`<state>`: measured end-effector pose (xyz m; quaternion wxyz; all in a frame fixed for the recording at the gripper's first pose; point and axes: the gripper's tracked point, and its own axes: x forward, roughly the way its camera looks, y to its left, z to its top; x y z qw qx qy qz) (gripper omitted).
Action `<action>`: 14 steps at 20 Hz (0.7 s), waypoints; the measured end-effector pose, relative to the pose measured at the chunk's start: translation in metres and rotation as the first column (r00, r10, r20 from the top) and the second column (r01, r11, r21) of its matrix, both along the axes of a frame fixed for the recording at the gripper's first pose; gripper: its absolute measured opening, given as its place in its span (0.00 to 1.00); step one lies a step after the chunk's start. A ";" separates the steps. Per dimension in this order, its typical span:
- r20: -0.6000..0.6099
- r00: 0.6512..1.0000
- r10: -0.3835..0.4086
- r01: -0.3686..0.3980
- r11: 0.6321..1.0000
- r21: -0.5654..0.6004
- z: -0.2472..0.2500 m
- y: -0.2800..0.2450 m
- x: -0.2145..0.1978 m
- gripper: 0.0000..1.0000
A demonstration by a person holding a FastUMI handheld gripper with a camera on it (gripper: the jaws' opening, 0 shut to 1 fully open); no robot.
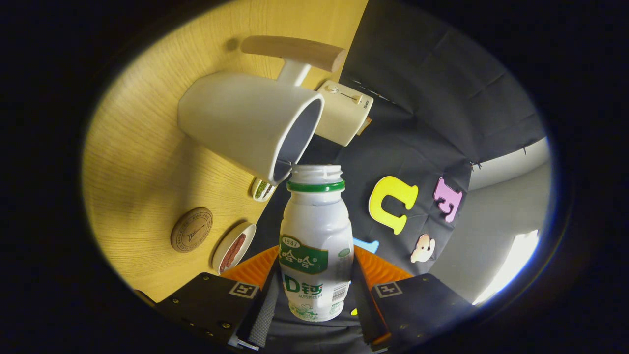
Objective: Take the bottle from table, then pour the juice into the cup, finally place the bottle on the coaster
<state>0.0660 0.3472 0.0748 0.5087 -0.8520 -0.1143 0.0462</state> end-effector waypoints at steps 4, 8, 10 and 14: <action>-0.001 1.000 -0.003 0.003 1.000 -0.004 0.001 0.000 0.002 0.70; -0.011 1.000 -0.006 0.006 1.000 0.002 0.000 0.001 0.001 0.70; -0.008 1.000 -0.005 0.005 1.000 -0.003 0.000 0.001 0.001 0.70; -0.008 1.000 -0.008 0.008 1.000 -0.002 0.000 0.001 0.004 0.70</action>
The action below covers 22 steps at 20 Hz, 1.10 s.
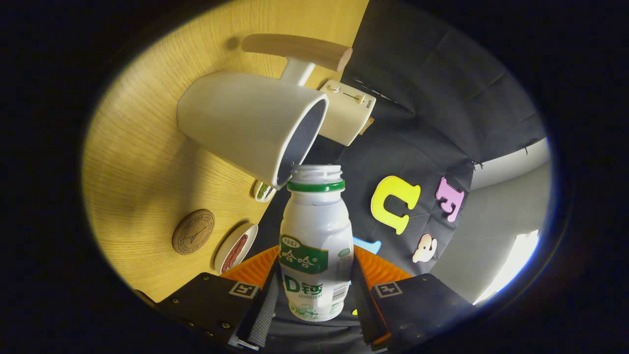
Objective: Take the bottle from table, then pour the juice into the cup, finally place the bottle on the coaster
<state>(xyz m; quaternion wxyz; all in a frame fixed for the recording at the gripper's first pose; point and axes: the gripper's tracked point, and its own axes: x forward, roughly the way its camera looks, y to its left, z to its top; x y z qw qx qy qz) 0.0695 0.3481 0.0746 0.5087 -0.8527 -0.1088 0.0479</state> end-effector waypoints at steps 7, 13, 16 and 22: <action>-0.039 0.999 -0.002 0.006 0.994 0.109 -0.001 -0.003 0.001 0.70; -0.097 0.995 0.002 0.025 0.963 0.269 -0.005 -0.006 0.003 0.70; -0.127 0.992 0.004 0.039 0.942 0.334 -0.009 -0.007 0.003 0.70; -0.109 0.994 0.001 0.045 0.905 0.423 -0.002 -0.017 0.002 0.70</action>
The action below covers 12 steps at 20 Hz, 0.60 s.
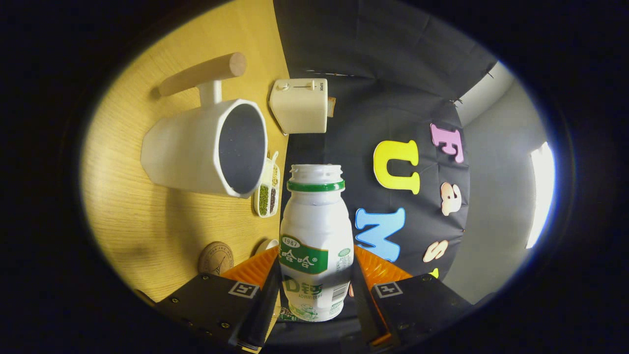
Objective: Take the bottle from table, then pour the juice into the cup, finally place the bottle on the coaster
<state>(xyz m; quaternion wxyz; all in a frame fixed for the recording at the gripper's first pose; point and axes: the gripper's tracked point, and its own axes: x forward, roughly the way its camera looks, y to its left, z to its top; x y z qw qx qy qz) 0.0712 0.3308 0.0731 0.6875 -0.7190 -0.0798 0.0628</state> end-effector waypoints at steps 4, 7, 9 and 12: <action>-0.029 1.000 -0.011 0.015 0.991 0.135 0.001 -0.007 0.001 0.70; -0.067 0.998 -0.018 0.034 0.968 0.249 0.001 -0.014 0.001 0.70; -0.086 0.996 -0.019 0.047 0.941 0.334 0.003 -0.020 0.001 0.70; -0.094 0.995 -0.018 0.060 0.881 0.470 0.008 -0.030 0.001 0.70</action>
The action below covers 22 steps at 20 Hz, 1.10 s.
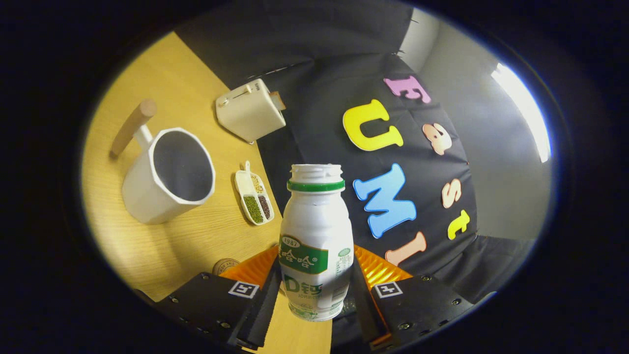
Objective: Take the bottle from table, then pour the juice into the cup, finally place the bottle on the coaster
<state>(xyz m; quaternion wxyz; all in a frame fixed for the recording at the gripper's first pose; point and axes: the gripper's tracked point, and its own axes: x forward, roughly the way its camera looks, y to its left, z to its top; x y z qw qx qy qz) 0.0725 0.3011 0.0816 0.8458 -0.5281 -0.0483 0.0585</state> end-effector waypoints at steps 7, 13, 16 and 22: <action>-0.047 0.999 -0.004 0.015 0.973 0.229 -0.003 -0.018 -0.001 0.70; -0.071 0.997 0.037 0.001 0.885 0.465 0.000 -0.026 -0.001 0.70; -0.052 0.998 0.044 -0.007 0.828 0.560 0.009 -0.033 -0.002 0.70; -0.123 0.986 0.112 0.012 0.690 0.724 0.002 -0.035 0.002 0.70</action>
